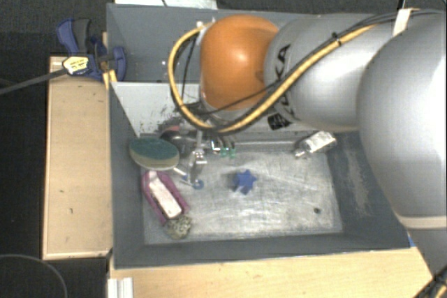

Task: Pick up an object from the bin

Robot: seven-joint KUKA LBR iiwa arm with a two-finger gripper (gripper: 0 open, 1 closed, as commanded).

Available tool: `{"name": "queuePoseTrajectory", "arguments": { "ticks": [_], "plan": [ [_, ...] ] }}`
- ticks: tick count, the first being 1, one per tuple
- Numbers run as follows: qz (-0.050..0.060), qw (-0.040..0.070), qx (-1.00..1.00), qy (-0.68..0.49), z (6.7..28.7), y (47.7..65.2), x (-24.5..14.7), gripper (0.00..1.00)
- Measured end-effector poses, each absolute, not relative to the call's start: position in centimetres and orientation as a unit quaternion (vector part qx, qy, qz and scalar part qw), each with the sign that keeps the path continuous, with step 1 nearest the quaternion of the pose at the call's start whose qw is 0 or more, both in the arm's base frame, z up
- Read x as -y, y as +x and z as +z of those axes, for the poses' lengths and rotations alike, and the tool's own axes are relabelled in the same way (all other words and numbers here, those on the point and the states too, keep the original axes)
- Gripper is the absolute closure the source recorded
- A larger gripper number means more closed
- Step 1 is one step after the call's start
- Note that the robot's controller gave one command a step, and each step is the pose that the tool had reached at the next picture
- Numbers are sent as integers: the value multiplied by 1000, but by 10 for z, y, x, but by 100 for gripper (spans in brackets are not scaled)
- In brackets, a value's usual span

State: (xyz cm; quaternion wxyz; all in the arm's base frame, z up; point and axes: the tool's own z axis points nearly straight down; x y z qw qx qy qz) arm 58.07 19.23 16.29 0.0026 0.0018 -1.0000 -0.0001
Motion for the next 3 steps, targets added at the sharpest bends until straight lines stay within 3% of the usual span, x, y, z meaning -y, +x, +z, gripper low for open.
{"name": "queuePoseTrajectory", "arguments": {
  "ticks": [1,2,3],
  "plan": [
    [-3,-9,993,121,93,586,-234,0],
    [-12,-8,998,55,83,590,-174,0],
    [-9,-5,998,55,83,589,-174,100]
  ]
}}
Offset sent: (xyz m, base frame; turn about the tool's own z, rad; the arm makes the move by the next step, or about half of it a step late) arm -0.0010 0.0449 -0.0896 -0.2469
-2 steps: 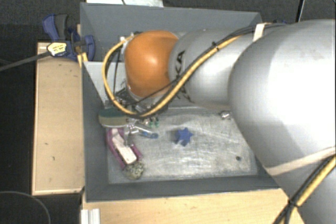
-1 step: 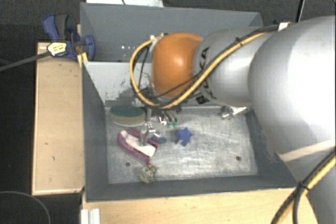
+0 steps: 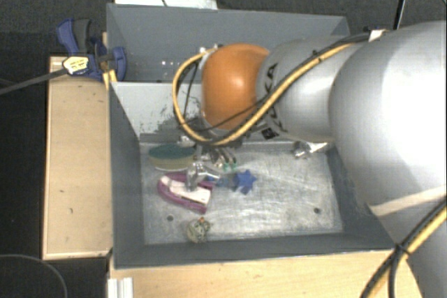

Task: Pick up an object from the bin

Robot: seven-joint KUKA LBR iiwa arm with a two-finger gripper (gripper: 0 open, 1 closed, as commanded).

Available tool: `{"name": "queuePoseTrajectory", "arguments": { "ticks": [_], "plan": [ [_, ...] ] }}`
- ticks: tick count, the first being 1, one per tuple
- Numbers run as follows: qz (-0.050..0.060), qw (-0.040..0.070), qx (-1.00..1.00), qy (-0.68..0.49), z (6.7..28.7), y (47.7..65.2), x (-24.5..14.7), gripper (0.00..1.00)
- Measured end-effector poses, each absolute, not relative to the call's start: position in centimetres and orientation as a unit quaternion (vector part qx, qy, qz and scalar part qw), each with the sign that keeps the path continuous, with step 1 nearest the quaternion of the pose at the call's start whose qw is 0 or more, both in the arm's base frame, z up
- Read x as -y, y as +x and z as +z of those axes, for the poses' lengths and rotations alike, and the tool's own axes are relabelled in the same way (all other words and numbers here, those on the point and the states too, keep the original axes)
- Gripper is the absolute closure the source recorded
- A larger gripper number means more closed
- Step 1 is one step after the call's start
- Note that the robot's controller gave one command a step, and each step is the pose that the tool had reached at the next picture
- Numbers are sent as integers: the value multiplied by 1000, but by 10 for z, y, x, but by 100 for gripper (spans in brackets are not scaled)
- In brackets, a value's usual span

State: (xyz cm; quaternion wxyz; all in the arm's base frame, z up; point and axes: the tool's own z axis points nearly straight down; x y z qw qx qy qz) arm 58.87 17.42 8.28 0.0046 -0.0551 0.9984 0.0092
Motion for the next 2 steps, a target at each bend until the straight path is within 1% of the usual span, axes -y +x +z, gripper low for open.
{"name": "queuePoseTrajectory", "arguments": {
  "ticks": [1,2],
  "plan": [
    [-3,-5,-999,-45,82,594,-185,100],
    [2,5,-998,-61,193,595,-196,100]
  ]
}}
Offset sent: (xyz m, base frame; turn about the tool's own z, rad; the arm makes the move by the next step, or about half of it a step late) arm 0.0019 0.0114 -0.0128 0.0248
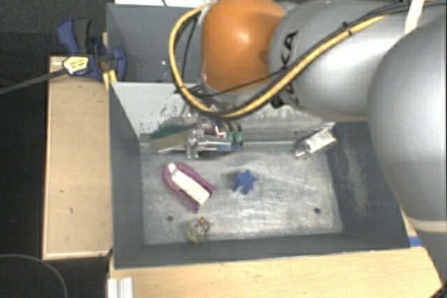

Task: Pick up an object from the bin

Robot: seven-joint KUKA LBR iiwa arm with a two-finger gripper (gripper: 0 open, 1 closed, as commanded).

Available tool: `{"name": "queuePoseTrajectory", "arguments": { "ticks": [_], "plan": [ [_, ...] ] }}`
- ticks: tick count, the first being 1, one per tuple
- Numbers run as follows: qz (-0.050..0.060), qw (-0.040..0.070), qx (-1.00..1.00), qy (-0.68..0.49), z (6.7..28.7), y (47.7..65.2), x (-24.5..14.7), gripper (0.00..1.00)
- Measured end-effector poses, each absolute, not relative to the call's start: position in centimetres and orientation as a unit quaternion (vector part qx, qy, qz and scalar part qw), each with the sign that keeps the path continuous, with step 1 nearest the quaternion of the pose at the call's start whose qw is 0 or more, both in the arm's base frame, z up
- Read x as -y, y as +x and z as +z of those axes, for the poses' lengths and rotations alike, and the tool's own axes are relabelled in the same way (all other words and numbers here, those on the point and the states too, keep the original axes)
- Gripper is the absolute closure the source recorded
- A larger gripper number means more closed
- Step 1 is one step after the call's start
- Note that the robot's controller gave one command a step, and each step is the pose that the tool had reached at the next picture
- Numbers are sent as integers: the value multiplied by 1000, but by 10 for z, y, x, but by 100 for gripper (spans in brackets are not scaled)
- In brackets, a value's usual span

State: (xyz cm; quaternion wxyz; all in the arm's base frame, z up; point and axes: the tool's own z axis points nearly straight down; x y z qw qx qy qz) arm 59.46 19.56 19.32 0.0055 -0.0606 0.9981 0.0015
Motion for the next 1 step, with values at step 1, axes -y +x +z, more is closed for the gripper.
{"name": "queuePoseTrajectory", "arguments": {
  "ticks": [1],
  "plan": [
    [1,4,-985,-173,246,587,-199,100]
  ]
}}
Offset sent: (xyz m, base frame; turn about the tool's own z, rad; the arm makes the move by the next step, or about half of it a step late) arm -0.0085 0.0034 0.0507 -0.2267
